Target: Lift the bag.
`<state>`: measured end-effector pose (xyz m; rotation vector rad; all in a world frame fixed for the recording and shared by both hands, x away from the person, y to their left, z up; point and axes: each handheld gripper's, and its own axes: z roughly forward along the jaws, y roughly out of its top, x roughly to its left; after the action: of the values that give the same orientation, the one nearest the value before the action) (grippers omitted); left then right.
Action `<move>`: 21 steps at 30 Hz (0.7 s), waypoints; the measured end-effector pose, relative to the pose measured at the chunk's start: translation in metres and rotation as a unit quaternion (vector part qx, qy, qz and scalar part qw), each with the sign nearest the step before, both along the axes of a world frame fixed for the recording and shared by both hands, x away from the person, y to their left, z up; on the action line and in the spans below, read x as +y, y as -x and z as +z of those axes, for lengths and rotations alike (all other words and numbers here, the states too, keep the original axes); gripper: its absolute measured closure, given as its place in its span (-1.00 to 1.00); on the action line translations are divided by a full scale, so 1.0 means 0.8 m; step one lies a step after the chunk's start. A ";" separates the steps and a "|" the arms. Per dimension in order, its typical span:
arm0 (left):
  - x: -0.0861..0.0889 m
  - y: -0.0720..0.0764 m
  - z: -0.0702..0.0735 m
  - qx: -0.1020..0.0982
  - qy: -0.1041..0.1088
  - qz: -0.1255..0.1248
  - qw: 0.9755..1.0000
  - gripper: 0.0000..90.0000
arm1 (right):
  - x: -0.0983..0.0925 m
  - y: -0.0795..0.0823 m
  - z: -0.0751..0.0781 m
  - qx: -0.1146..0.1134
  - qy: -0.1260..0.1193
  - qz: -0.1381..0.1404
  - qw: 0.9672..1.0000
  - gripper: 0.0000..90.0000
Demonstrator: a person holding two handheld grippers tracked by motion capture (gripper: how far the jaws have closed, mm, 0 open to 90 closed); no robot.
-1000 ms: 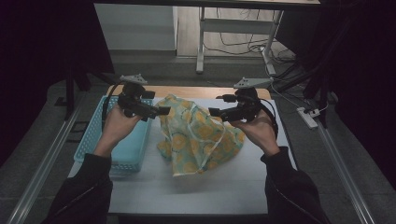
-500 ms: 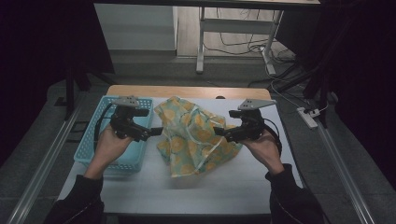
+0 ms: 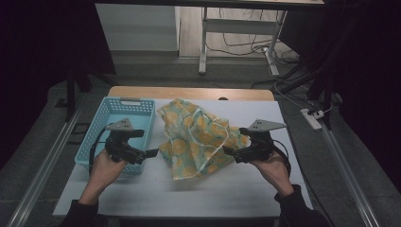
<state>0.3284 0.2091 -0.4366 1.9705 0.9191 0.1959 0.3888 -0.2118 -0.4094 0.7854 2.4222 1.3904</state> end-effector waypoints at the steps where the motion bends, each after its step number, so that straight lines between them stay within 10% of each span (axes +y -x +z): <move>1: 0.001 0.004 -0.004 -0.001 -0.001 0.002 1.000 -1.00 | -0.003 0.003 -0.003 0.000 -0.001 -0.003 1.000 -0.97; 21: 0.030 0.121 -0.069 0.000 -0.016 0.070 0.997 -1.00 | -0.095 0.083 -0.081 0.028 0.020 -0.082 0.996 -1.00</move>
<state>0.2319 0.2331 -0.4918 1.9375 1.0605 0.2918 0.3227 -0.2878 -0.4742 1.0001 2.3589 1.2709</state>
